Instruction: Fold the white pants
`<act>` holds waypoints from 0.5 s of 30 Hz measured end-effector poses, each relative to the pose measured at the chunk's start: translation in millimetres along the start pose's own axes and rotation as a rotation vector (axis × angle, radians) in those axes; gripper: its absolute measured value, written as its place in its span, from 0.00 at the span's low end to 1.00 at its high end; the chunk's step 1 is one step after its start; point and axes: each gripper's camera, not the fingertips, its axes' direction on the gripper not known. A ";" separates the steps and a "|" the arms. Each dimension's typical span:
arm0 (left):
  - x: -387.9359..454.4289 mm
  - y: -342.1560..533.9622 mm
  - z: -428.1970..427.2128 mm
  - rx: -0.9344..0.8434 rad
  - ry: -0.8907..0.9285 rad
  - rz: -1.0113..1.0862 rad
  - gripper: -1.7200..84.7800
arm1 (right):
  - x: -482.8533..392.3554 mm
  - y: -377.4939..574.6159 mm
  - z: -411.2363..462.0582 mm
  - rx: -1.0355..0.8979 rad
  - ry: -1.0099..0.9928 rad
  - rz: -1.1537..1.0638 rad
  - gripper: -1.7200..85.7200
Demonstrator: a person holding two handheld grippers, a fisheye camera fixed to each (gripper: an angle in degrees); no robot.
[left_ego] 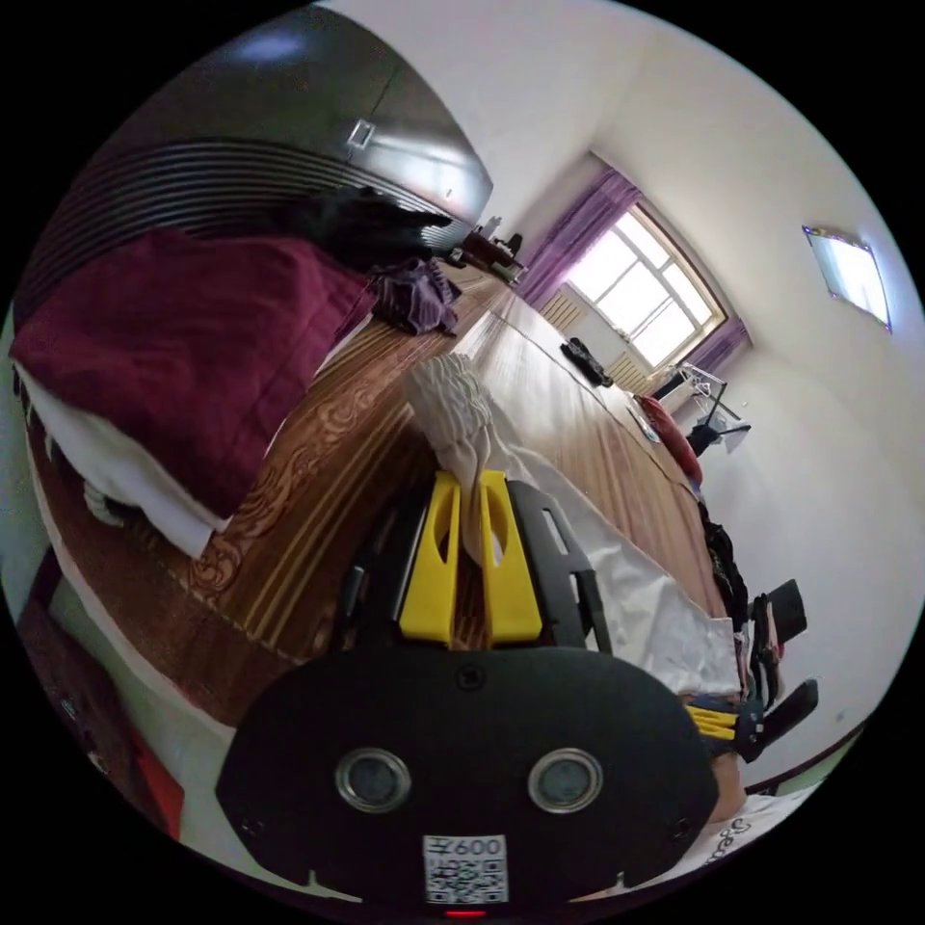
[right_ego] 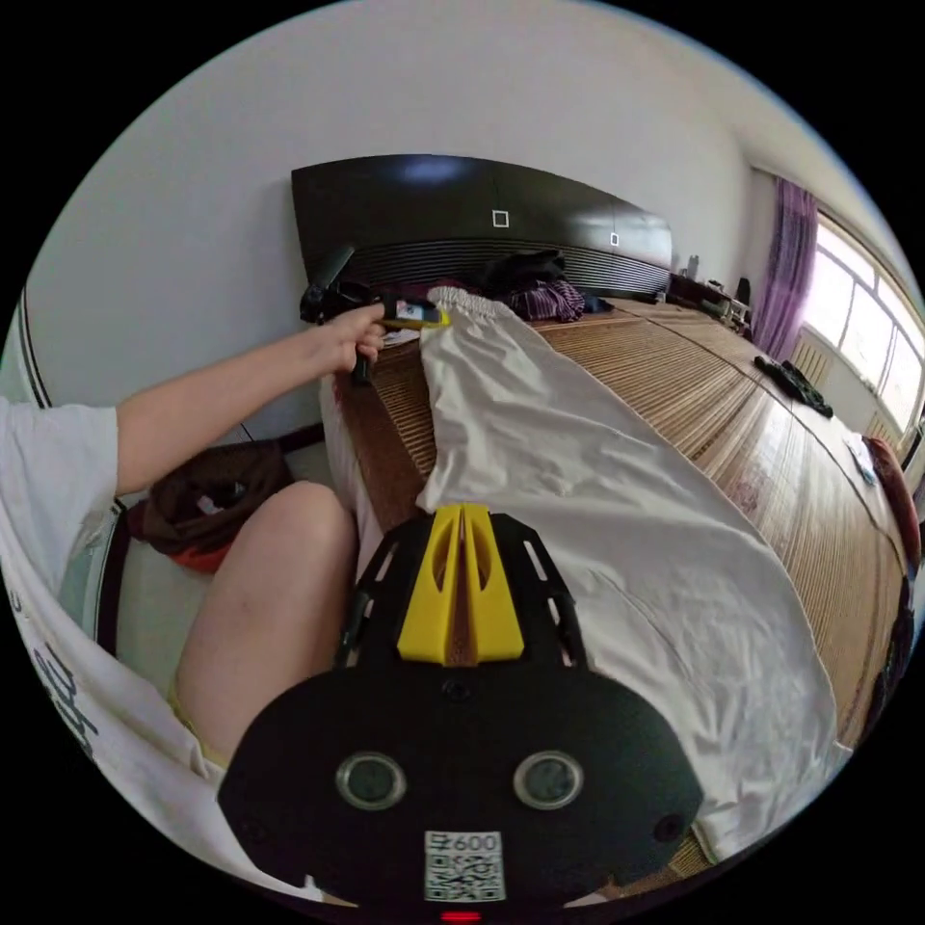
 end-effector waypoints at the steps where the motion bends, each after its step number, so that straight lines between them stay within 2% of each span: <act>1: 11.8 8.3 4.0 0.005 0.010 0.027 0.05 | -3.2 -4.8 6.0 -0.002 0.037 -0.026 0.01; 4: 39.0 32.6 18.6 0.004 0.006 0.095 0.05 | -12.1 -20.2 21.5 0.006 0.111 -0.071 0.01; 10: 54.1 101.1 72.3 -0.016 0.007 0.146 0.06 | 12.2 -39.7 61.4 -0.155 0.083 -0.054 0.01; 12: 41.4 126.8 92.1 -0.009 -0.033 0.130 0.07 | 37.9 -40.5 44.6 -0.132 0.038 0.040 0.01; 15: -8.6 171.3 139.4 -0.091 -0.193 0.033 0.11 | 83.9 -22.3 -10.5 -0.018 0.043 0.178 0.01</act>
